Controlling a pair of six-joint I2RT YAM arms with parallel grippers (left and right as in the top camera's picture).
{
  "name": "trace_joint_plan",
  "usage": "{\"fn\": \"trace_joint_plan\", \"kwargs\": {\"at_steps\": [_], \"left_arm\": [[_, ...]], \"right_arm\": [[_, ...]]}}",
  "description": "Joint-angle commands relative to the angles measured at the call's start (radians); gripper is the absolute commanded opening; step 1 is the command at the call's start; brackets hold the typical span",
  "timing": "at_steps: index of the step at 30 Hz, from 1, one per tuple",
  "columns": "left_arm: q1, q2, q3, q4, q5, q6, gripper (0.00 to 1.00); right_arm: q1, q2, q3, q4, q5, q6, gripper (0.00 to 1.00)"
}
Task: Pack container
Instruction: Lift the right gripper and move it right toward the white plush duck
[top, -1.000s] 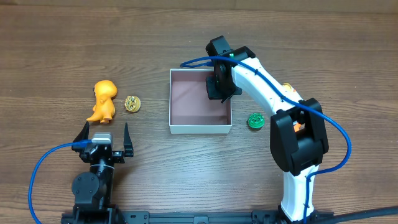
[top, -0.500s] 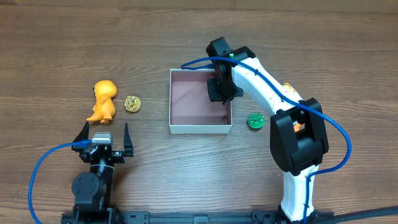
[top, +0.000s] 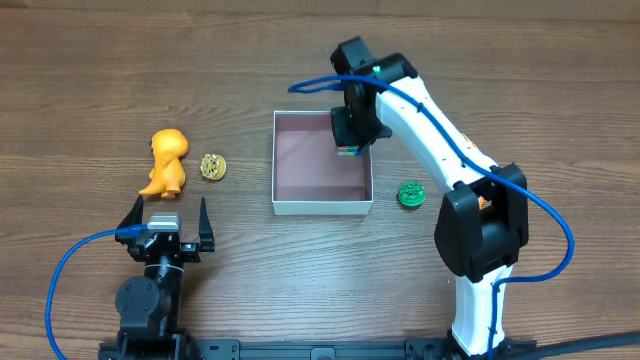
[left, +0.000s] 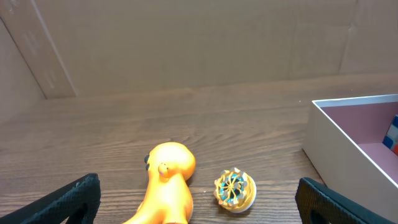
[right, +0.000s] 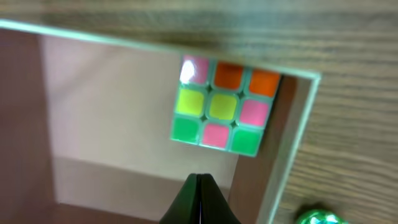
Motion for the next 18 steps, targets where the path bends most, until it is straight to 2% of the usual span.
{"fn": "trace_joint_plan", "kwargs": {"at_steps": [1,14,18], "left_arm": [[0.006,-0.003,-0.003,0.002,0.015,-0.006,1.0],[0.006,-0.003,-0.003,0.002,0.015,-0.006,1.0],[0.006,-0.003,-0.003,0.002,0.015,-0.006,1.0]], "right_arm": [[0.005,0.008,0.142,-0.062,0.004,-0.003,0.04],[-0.013,0.008,0.742,-0.381,0.014,-0.004,0.04],[-0.04,-0.006,0.825,-0.431,0.082,-0.012,0.06]]}}
